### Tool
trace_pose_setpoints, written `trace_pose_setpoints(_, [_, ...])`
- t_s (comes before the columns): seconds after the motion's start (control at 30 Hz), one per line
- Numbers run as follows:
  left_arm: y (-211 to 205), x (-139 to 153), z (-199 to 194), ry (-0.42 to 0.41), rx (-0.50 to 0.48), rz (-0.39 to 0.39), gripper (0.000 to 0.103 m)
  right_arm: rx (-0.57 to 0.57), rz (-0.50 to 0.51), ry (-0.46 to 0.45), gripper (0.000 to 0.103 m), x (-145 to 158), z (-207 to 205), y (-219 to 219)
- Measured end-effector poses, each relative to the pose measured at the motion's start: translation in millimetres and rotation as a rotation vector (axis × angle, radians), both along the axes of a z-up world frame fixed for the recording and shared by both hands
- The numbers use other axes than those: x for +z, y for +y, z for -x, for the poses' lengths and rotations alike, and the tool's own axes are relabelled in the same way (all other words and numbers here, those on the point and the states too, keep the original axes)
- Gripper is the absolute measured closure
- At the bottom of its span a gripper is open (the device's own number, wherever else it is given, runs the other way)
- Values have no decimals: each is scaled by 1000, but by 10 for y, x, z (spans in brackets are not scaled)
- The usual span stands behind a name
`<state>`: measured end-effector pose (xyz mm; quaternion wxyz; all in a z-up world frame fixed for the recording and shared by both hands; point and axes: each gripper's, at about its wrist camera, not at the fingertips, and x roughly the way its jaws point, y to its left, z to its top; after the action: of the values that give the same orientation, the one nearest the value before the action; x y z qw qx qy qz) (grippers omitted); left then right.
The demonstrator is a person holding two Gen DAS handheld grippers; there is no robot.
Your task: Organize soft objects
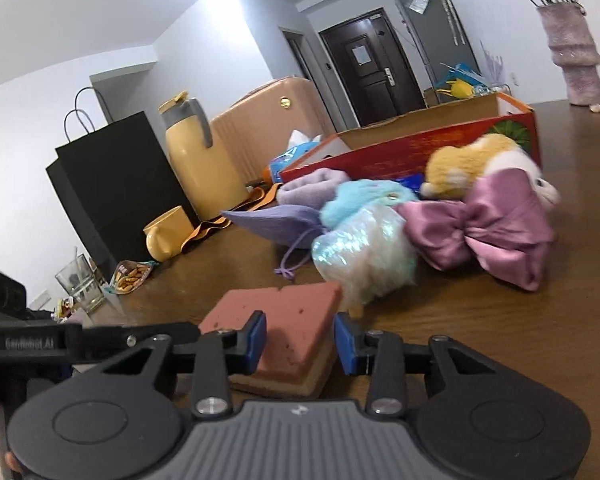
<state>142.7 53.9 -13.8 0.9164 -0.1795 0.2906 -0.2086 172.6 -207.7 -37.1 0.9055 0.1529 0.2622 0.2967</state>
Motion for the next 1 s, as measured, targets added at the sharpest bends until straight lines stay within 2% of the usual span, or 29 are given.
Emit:
trace_pose_setpoints(0.07, [16,7,-36,-3,28,-11,53,-7,-11,11,66,-2,2,-33])
trace_pose_setpoints(0.17, [38,-37,-148,41,36,10,53,-10,-27,11,66,0,-10,-25])
trace_pose_setpoints(0.27, [19,-89,-165,53,26,7,61,20,-57,40,69,-35,-35,-30])
trace_pose_setpoints(0.37, [22,-81,-137,24,18,5,64,20,-42,19,70,-21,6,-26])
trace_pose_setpoints(0.47, [63,-37,-51,-31,1,45,67,23,-36,-21,72,82,82,-52])
trace_pose_setpoints(0.67, [45,305,-36,-170,-31,45,67,13,-54,-163,72,405,215,-82])
trace_pose_setpoints(0.8, [-31,649,-456,-239,-47,29,69,-12,-22,-211,72,672,-55,-119])
trace_pose_setpoints(0.93, [-309,1007,-1124,-330,-75,-5,69,-79,-2,-262,72,1045,-631,-278])
trace_pose_setpoints(1.0, [-478,1092,-1539,-285,-63,-8,69,-100,-14,-238,72,1191,-1004,-404])
